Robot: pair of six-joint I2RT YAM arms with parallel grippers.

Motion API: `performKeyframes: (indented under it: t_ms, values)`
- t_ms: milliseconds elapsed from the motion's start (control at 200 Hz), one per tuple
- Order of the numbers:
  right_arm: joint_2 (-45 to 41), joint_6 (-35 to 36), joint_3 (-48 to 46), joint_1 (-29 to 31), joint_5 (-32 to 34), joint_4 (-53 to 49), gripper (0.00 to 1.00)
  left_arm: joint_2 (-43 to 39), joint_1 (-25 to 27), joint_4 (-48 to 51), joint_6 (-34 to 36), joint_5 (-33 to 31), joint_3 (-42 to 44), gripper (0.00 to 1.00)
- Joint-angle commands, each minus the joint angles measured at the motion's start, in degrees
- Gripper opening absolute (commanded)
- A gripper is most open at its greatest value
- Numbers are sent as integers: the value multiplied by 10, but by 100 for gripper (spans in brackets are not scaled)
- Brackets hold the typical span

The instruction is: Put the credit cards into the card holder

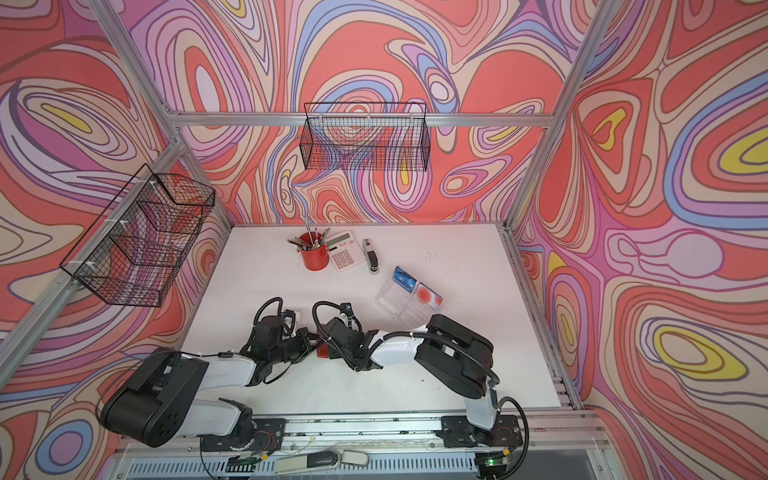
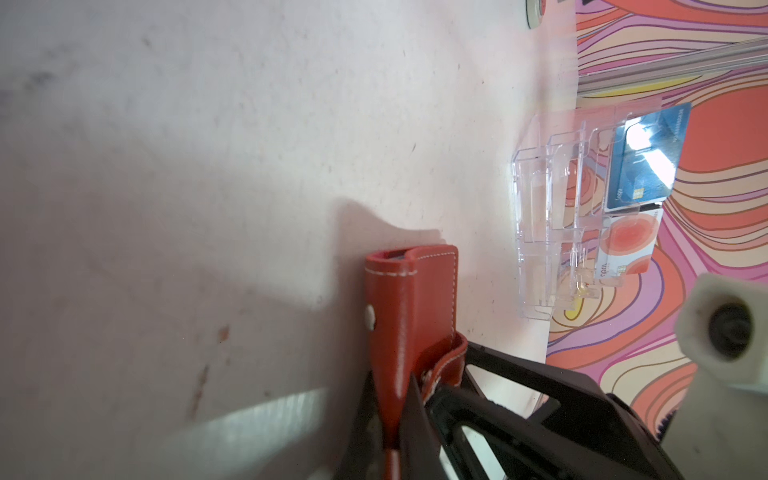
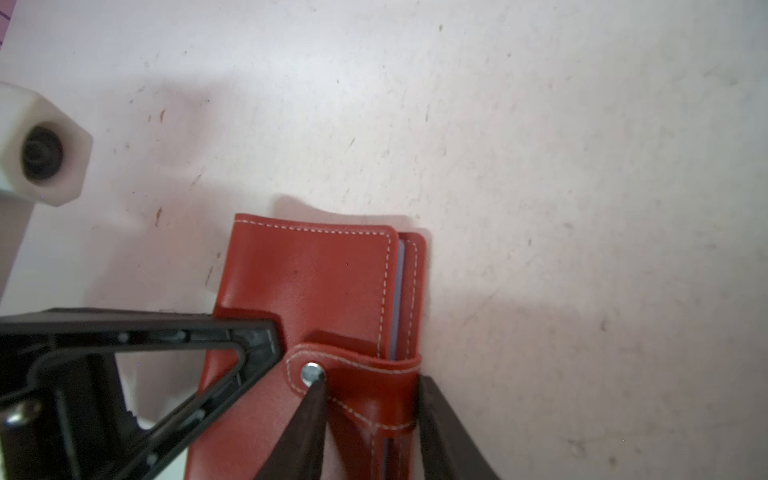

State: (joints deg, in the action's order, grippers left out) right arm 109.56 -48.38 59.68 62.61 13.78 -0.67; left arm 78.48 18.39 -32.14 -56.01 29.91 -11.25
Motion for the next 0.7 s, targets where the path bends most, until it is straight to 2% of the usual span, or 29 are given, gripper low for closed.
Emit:
performKeyframes:
  t_ms: [0, 95, 275, 426, 556, 696]
  values:
    - [8, 10, 12, 6, -28, 2, 41, -44, 9, 90, 16, 8, 0, 0]
    - [-19, 38, 16, 6, 1, -7, 48, -114, 8, 171, 35, -11, -8, 0]
    - [-83, 93, 15, 6, 87, -25, 52, -321, 9, 406, 69, -83, -46, 0]
    - [-146, 132, 5, 16, 115, -13, 54, -468, 8, 570, 99, -154, -79, 0]
    - [-166, 191, 9, 63, 164, 9, 54, -514, 8, 617, 127, -145, -106, 0]
    - [-153, 266, 42, 131, 222, 13, 52, -509, 8, 625, 146, -133, -125, 0]
